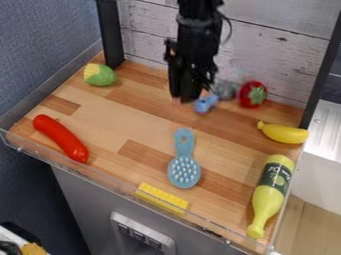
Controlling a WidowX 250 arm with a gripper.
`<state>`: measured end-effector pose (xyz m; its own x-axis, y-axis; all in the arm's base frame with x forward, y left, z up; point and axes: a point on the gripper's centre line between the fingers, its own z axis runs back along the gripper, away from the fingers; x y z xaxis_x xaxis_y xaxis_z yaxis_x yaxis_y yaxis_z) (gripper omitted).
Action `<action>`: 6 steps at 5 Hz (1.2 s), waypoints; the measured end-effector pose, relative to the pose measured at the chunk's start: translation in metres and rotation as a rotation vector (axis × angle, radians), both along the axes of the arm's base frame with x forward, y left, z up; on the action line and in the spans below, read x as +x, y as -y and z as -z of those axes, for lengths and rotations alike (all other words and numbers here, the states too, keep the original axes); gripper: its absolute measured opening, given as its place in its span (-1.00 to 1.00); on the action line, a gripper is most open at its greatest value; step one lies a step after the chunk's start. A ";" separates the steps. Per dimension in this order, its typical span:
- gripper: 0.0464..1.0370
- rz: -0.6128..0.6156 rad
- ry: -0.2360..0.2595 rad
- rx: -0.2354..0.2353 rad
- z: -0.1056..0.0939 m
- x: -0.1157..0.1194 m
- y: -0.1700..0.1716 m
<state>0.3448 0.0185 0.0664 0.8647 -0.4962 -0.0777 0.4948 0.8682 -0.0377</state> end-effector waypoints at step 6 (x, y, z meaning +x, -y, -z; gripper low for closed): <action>0.92 0.365 0.009 -0.011 -0.001 0.033 -0.151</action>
<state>0.3773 0.1696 0.0671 0.6314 -0.7729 -0.0633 0.7722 0.6341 -0.0403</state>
